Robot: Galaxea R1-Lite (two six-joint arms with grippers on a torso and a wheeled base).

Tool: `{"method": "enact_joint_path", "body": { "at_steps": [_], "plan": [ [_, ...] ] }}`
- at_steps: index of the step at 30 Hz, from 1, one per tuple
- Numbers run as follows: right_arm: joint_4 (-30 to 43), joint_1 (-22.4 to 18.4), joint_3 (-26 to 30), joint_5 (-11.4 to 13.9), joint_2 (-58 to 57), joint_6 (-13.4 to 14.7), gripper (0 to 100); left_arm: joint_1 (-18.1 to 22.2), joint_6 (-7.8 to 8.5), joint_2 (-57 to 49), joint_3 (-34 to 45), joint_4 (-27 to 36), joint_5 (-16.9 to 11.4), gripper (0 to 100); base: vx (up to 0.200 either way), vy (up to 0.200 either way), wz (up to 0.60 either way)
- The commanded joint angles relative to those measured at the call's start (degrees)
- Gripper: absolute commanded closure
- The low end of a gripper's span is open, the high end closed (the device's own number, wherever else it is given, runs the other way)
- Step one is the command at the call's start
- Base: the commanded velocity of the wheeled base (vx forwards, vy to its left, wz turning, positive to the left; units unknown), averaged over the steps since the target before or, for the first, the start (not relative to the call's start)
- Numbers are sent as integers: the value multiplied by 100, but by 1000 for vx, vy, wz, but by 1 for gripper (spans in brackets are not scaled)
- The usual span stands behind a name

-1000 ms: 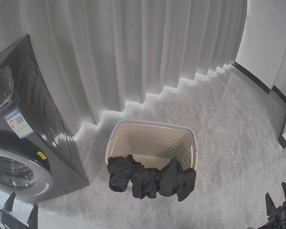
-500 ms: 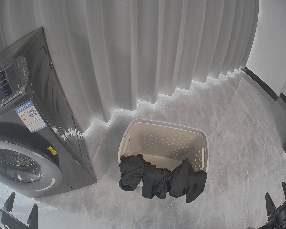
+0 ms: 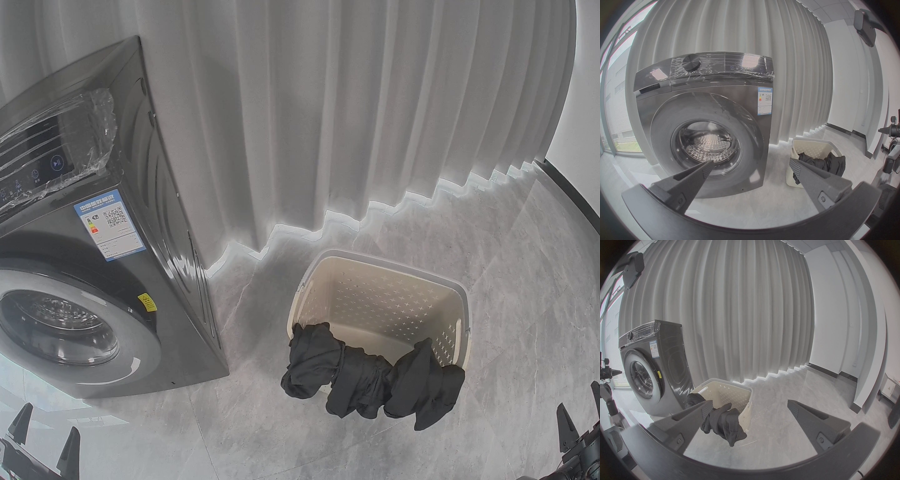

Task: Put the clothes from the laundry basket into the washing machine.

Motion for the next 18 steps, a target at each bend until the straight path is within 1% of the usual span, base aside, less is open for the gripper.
{"method": "enact_joint_path", "body": {
  "at_steps": [1, 5, 17, 18],
  "plan": [
    [7, 8, 101, 0, -6, 0, 0, -1, -2, -99, 92, 1, -2, 0, 0, 0, 600],
    [-2, 8, 101, 0, -6, 9, 0, -1, -2, -99, 92, 1, -2, 0, 0, 0, 600],
    [-2, -1, 101, 0, -6, 0, 0, -1, 7, -99, 92, 1, -2, 0, 0, 0, 0],
    [-2, -1, 101, 0, -6, 9, 0, -1, 7, -99, 92, 1, -2, 0, 0, 0, 600]
  ]
}}
